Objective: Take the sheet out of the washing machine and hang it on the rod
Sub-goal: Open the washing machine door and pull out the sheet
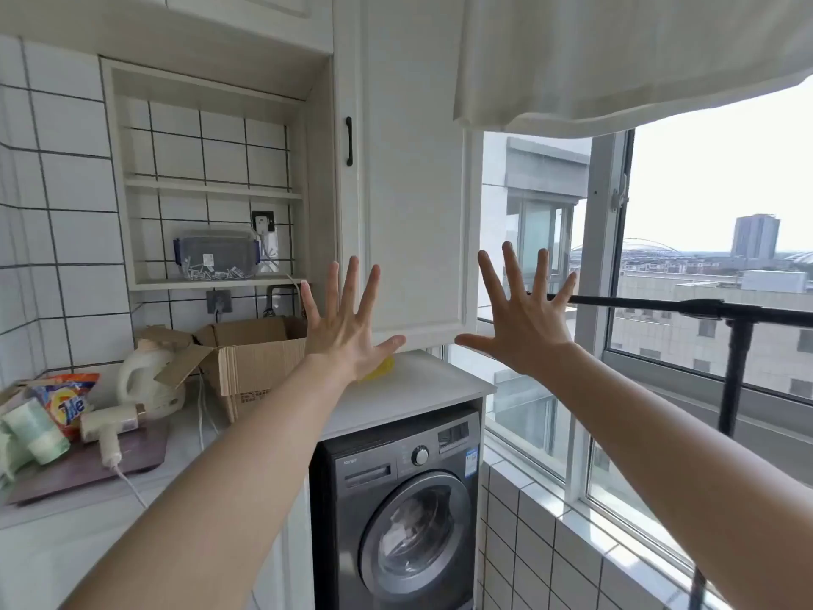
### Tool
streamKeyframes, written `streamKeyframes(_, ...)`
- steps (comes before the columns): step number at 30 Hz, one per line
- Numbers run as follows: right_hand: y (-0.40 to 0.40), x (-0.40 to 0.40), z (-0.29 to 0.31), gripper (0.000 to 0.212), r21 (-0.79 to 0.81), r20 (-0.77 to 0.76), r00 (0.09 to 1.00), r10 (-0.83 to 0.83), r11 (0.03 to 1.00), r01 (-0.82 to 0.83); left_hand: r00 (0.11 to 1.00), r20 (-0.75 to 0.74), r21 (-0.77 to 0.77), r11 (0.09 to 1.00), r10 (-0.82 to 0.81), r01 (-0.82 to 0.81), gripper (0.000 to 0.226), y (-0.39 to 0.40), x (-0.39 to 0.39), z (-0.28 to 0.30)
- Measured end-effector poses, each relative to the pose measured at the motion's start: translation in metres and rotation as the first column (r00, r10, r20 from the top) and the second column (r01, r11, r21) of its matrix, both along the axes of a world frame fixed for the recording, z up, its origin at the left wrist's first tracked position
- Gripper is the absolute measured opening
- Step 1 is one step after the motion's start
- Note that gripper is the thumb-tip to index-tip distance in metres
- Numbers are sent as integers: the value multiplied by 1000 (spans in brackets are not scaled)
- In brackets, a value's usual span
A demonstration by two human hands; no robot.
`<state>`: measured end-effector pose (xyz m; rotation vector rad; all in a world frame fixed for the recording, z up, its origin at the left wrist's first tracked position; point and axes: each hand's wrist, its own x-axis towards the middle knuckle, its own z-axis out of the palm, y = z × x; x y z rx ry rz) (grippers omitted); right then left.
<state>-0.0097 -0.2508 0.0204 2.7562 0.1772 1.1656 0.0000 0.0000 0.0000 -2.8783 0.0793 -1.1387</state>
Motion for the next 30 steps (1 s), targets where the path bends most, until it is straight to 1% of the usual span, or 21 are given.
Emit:
streamKeyframes(1,-2,0,0,117,-16,-6,1000,-20,1000,20,1000,13,17,1000,10,-10,104,-3,1,-2)
streamKeyframes(3,-8,4,-1,118,-29,31,999,-19,999,20,1000,15,13,1000,16,-16,104,-8,6,-4)
streamKeyframes(6,-17,14,-8,118,-37,57,998,3,999,-1,999,39,-10,1000,-11,12,104,-15,12,-13)
streamKeyframes(9,-22,22,-15,118,-50,90,996,20,999,-15,997,72,-7,999,-38,39,102,-21,20,-22)
streamKeyframes(15,-24,42,-42,114,-99,106,992,61,994,-50,988,119,23,995,-102,100,96,-25,43,-45)
streamKeyframes(23,-12,91,-78,99,-147,51,990,129,982,-121,965,154,69,977,-210,202,70,-18,100,-80)
streamKeyframes(30,14,157,-130,82,-105,-56,983,175,978,-180,938,130,104,945,-323,311,53,-1,167,-129)
